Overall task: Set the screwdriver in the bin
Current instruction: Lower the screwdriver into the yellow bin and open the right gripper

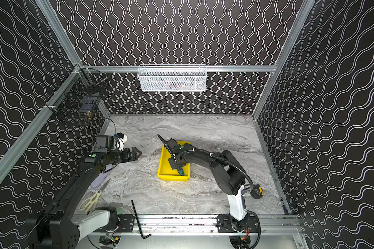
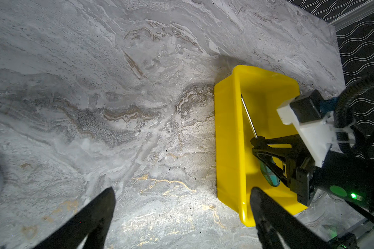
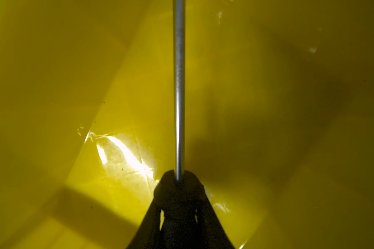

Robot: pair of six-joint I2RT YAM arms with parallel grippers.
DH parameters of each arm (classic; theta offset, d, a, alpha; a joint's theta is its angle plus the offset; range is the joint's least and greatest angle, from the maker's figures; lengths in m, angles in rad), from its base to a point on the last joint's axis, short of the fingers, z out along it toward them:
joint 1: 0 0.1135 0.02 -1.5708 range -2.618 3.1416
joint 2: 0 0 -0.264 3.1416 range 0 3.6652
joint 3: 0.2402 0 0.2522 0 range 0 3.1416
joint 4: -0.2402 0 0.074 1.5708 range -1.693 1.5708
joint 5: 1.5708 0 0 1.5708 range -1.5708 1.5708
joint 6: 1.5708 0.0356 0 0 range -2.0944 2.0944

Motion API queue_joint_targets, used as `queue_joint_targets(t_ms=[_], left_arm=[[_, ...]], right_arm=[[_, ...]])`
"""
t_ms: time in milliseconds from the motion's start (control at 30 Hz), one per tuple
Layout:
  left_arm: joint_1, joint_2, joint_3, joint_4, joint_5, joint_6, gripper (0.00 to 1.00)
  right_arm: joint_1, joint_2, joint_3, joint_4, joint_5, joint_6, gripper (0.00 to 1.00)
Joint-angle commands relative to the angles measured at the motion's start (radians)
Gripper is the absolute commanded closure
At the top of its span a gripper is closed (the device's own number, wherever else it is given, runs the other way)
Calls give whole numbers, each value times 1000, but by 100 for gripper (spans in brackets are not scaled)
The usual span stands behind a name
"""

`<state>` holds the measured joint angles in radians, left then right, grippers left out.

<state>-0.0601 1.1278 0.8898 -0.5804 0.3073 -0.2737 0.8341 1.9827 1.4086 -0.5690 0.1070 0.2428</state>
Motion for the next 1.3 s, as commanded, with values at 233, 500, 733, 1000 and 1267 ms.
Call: queue_joint_targets(t_ms=[233, 500, 733, 1000, 1267], left_arm=[[3, 13, 9, 1, 4, 11, 1], [8, 14, 8, 2, 0, 11, 1], [9, 23, 8, 1, 1, 11, 1], [10, 25, 9, 1, 0, 10, 1], [11, 15, 6, 4, -9, 10, 1]], right_arm=[[-1, 28, 13, 6, 9, 14, 79], [-1, 29, 27, 7, -2, 6, 72], [-1, 12, 19, 18, -12, 3, 70], [-3, -2, 18, 30, -30, 0, 59], [-3, -75, 20, 28, -35, -2, 55]])
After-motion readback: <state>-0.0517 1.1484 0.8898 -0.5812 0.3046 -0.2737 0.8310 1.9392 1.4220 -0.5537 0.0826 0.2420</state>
